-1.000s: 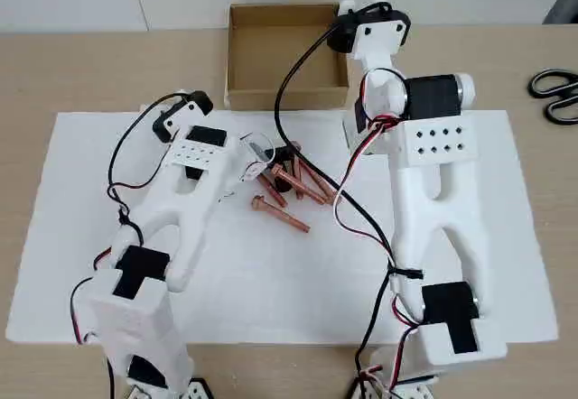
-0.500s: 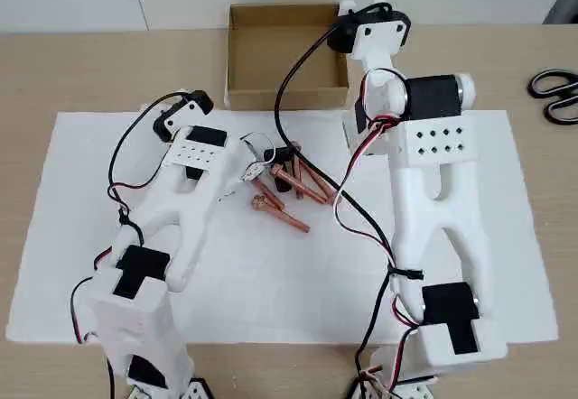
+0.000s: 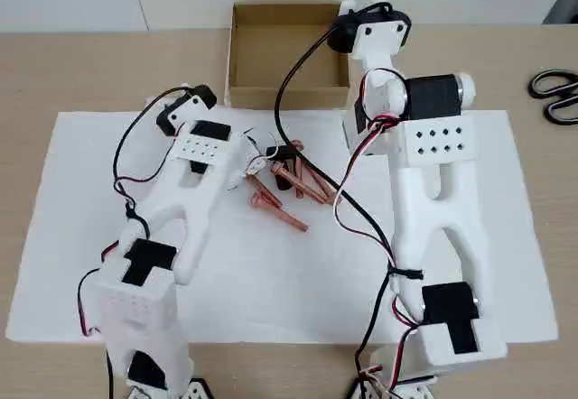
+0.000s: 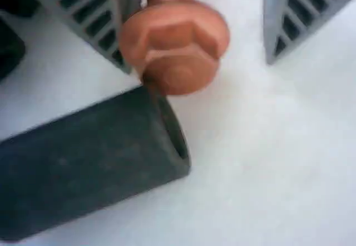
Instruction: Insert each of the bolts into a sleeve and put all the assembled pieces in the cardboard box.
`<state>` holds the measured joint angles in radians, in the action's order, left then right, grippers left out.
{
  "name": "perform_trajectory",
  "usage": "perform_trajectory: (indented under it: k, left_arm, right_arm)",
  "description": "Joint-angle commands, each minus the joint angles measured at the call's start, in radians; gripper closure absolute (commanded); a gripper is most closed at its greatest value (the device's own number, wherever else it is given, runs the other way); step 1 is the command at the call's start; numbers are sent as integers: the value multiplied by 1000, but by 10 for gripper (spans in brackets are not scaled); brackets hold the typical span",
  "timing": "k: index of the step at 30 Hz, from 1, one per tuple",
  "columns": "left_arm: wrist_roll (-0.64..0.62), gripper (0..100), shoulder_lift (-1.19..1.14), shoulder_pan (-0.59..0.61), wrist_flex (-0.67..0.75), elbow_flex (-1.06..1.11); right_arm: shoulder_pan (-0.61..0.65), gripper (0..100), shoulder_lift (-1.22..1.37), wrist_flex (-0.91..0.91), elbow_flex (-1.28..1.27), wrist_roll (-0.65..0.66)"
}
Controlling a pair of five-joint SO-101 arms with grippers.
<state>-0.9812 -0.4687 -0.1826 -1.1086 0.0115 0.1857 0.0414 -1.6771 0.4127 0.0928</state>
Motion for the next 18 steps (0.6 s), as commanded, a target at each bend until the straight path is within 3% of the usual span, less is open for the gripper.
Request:
perform_trajectory:
  k: [1, 7, 13, 18]
  left_arm:
    - [9, 859, -29, -25, -17, -76]
    - [9, 866, -35, -63, -77, -134]
    - [9, 970, -35, -77, -117, -199]
    - [9, 986, -34, -77, -138, -219]
  right_arm:
    - [-2, 995, -62, -5, 3, -12]
    - [-2, 995, -62, -5, 3, -12]
    - [-2, 995, -62, -5, 3, -12]
    - [-2, 995, -62, -5, 3, -12]
